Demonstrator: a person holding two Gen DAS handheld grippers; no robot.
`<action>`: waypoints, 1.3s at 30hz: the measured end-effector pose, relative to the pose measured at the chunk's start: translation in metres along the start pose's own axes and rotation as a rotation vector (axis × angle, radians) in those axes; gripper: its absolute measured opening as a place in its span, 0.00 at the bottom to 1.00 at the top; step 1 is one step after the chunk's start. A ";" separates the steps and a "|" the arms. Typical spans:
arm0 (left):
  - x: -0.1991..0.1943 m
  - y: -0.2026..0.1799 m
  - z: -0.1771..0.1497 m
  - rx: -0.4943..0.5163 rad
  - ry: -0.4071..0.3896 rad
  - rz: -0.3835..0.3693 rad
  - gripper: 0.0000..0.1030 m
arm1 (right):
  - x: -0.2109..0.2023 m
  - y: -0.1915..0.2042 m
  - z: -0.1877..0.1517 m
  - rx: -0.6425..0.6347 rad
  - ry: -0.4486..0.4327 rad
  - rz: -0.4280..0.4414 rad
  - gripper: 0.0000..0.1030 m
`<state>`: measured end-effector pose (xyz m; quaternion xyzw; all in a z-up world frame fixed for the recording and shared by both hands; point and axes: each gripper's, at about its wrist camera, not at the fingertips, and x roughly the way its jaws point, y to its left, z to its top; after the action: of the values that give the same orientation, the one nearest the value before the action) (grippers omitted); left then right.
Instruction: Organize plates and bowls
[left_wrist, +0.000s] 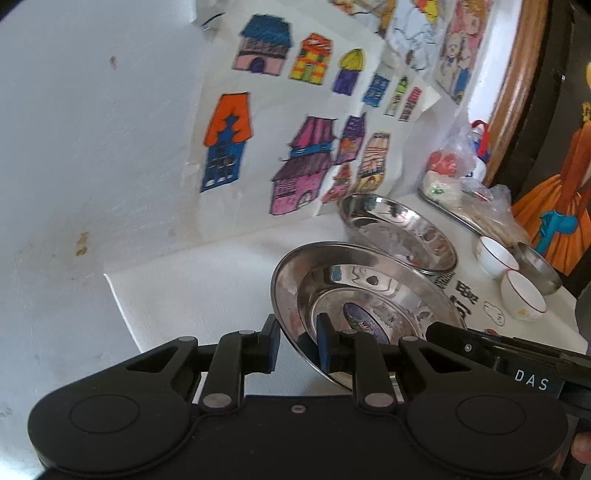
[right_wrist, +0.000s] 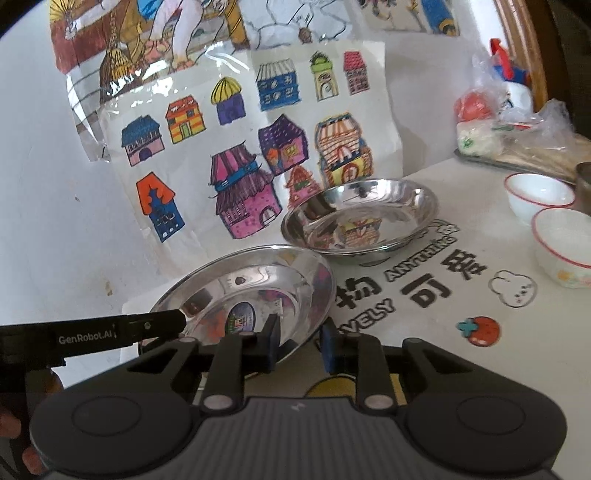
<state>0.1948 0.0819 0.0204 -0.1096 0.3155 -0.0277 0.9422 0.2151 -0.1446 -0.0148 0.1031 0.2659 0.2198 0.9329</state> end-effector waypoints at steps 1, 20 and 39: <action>-0.001 -0.003 -0.001 0.004 -0.002 -0.002 0.22 | -0.004 -0.002 -0.001 0.003 -0.007 -0.003 0.25; 0.007 -0.069 0.031 0.076 -0.079 -0.088 0.21 | -0.034 -0.044 0.034 0.034 -0.147 -0.087 0.26; 0.091 -0.079 0.082 0.048 -0.075 -0.030 0.22 | 0.045 -0.072 0.087 -0.054 -0.123 -0.117 0.26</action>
<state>0.3182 0.0095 0.0480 -0.0929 0.2775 -0.0452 0.9552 0.3224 -0.1939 0.0155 0.0753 0.2076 0.1652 0.9612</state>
